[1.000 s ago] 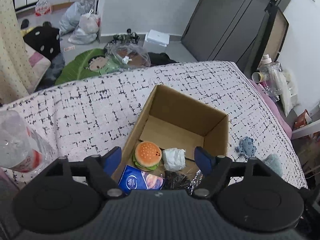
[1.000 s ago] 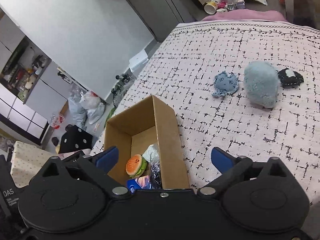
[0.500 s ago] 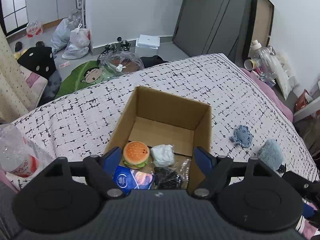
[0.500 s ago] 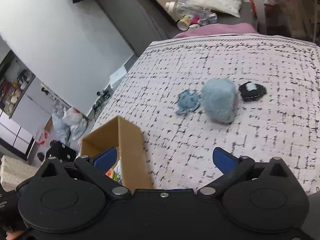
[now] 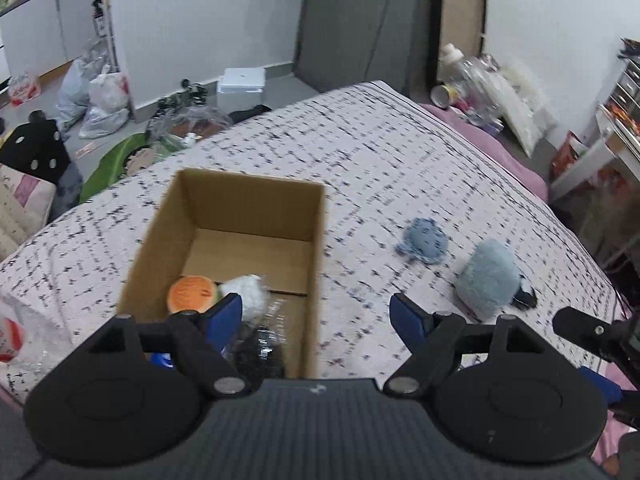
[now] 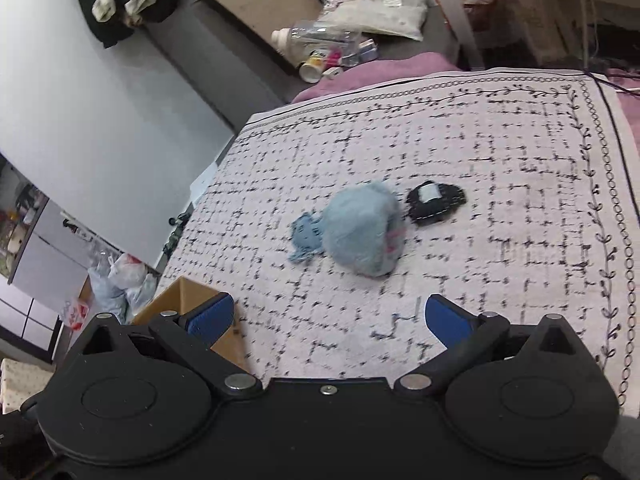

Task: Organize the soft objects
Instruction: 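Lift both open tools out of the box toward the remaining plushes, then close the left tool on the fluffy light-blue plush while the right tool approaches the black plush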

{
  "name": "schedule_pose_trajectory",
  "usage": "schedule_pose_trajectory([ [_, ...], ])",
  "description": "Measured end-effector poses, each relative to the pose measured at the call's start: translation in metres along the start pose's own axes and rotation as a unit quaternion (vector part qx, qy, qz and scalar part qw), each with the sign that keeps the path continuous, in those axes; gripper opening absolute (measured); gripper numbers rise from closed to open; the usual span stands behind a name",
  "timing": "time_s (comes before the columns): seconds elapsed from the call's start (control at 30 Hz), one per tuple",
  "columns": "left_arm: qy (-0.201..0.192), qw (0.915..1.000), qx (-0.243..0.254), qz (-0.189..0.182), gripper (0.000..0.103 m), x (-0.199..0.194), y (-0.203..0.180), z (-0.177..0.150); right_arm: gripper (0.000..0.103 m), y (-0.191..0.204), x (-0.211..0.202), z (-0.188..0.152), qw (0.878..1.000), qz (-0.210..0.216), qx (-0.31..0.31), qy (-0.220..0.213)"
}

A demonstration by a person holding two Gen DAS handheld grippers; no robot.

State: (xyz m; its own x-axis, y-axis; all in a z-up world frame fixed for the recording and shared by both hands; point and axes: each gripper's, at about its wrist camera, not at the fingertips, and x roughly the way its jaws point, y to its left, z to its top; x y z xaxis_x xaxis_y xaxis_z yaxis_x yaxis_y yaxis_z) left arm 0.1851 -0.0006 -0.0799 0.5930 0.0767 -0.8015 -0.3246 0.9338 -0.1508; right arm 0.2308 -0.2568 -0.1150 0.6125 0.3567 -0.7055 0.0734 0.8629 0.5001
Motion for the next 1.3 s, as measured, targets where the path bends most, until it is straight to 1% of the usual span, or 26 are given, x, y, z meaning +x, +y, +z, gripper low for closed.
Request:
schedule_pose_trajectory([
  [0.2, 0.006, 0.9999, 0.015, -0.003, 0.079, 0.006, -0.025, -0.003, 0.103, -0.021, 0.0, 0.007, 1.0, 0.0, 0.01, -0.009],
  [0.3, 0.012, 0.9996, 0.025, -0.006, 0.079, 0.01, -0.037, -0.005, 0.103, -0.034, 0.005, 0.009, 1.0, 0.0, 0.03, -0.008],
  [0.4, 0.016, 0.999, 0.041, -0.009, 0.079, 0.015, -0.051, -0.006, 0.103, -0.044, 0.011, 0.007, 0.999, 0.01, 0.051, -0.004],
  [0.53, 0.016, 0.9979, 0.062, -0.008, 0.079, 0.022, -0.067, -0.009, 0.103, -0.056, 0.016, 0.004, 0.997, 0.022, 0.073, -0.019],
  [0.8, 0.016, 0.9945, 0.103, -0.014, 0.079, 0.038, -0.102, -0.014, 0.103, -0.077, 0.025, 0.008, 0.992, 0.027, 0.114, -0.036],
  [0.93, 0.016, 0.9928, 0.116, -0.025, 0.076, 0.044, -0.121, -0.014, 0.102, -0.084, 0.031, 0.01, 0.991, 0.029, 0.126, -0.034],
  [1.03, 0.008, 0.9921, 0.122, -0.029, 0.073, 0.047, -0.134, -0.015, 0.095, -0.091, 0.035, 0.01, 0.989, 0.031, 0.144, -0.031],
  [1.1, 0.005, 0.9915, 0.126, -0.033, 0.065, 0.051, -0.142, -0.014, 0.086, -0.098, 0.039, 0.011, 0.985, 0.036, 0.166, -0.026],
  [1.13, 0.005, 0.9914, 0.126, -0.036, 0.063, 0.054, -0.146, -0.014, 0.084, -0.101, 0.042, 0.011, 0.983, 0.04, 0.175, -0.022],
  [1.2, 0.006, 0.9911, 0.126, -0.043, 0.055, 0.058, -0.152, -0.013, 0.077, -0.107, 0.046, 0.011, 0.981, 0.047, 0.189, -0.016],
  [1.3, 0.007, 0.9905, 0.127, -0.053, 0.053, 0.066, -0.163, -0.012, 0.072, -0.112, 0.051, 0.012, 0.977, 0.048, 0.208, -0.012],
])
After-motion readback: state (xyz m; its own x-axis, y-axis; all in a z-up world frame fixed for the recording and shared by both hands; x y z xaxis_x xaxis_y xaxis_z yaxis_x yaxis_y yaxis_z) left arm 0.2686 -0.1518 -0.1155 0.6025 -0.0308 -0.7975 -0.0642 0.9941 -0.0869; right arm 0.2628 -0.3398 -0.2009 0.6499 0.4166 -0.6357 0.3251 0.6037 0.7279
